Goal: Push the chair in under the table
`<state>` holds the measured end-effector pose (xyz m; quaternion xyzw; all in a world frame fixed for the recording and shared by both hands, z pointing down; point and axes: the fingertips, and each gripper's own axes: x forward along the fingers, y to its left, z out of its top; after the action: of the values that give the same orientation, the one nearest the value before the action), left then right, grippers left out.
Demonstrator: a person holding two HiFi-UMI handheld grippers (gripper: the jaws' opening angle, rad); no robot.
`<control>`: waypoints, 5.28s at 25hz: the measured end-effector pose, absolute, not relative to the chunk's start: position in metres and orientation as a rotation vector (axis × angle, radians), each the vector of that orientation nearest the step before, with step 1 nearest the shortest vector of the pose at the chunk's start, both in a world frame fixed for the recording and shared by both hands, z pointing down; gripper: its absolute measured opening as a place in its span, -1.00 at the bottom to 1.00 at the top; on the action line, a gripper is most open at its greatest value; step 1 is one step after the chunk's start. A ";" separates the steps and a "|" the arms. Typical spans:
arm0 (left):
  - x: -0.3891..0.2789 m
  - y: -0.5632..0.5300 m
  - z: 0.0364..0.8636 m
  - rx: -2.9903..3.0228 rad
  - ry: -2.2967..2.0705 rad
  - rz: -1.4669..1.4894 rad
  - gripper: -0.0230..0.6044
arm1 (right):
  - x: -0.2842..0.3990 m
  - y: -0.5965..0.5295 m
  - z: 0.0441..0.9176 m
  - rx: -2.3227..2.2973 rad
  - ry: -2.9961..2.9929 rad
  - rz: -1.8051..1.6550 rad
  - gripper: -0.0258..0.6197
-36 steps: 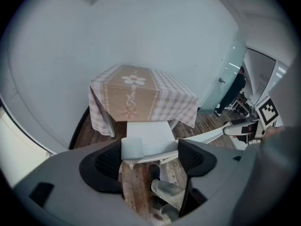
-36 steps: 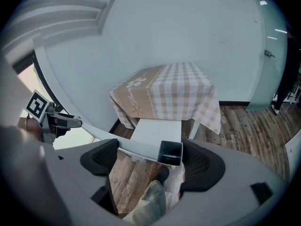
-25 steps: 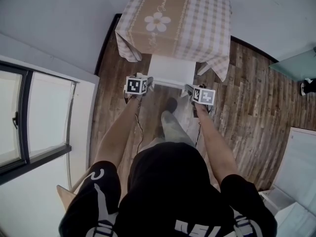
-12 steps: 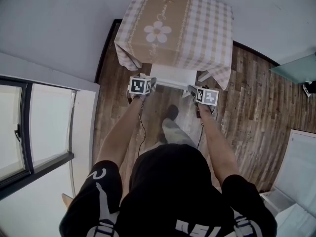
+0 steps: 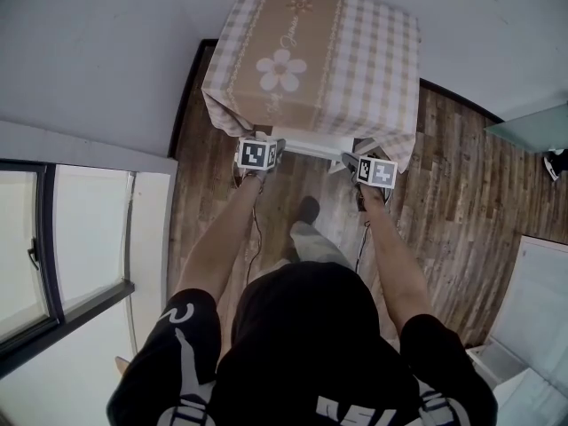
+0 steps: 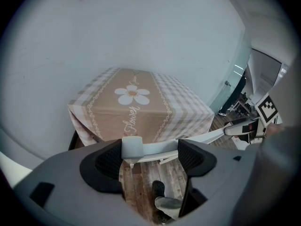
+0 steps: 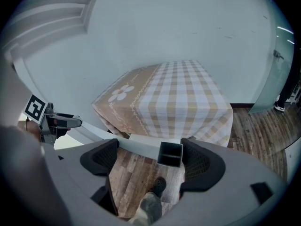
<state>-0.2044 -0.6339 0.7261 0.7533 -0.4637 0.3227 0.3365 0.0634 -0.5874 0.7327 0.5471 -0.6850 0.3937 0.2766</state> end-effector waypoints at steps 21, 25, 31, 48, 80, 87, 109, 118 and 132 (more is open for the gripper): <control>-0.166 -0.718 0.726 1.968 -1.206 0.842 0.27 | 0.102 -0.670 0.733 1.488 -1.829 1.056 0.43; -0.159 -0.731 0.726 1.968 -1.203 0.845 0.27 | 0.108 -0.682 0.733 1.487 -1.827 1.061 0.43; -0.156 -0.747 0.726 1.970 -1.201 0.847 0.27 | 0.111 -0.696 0.733 1.492 -1.834 1.059 0.43; -0.156 -0.753 0.725 2.008 -1.184 0.848 0.27 | 0.112 -0.701 0.731 1.478 -1.852 1.054 0.43; -0.159 -0.703 0.632 2.261 -1.323 0.767 -0.47 | 0.118 -0.640 0.645 1.667 -1.927 0.838 -0.23; -0.162 -0.658 0.614 2.284 -1.337 0.731 -0.77 | 0.109 -0.605 0.626 1.686 -1.943 0.795 -0.51; -0.138 -0.522 0.520 2.416 -1.408 0.489 -0.84 | 0.079 -0.484 0.529 1.617 -2.201 0.424 -0.88; -0.114 -0.507 0.506 2.368 -1.472 0.449 -0.84 | 0.101 -0.474 0.515 1.537 -2.282 0.398 -0.88; -0.059 -0.484 0.486 2.318 -1.547 0.402 -0.84 | 0.148 -0.463 0.497 1.433 -2.358 0.372 -0.88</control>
<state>-0.0592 -0.4839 0.4865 0.8123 -0.5422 0.1409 0.1623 0.1484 -0.4629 0.4968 0.5065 -0.8334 0.1313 0.1778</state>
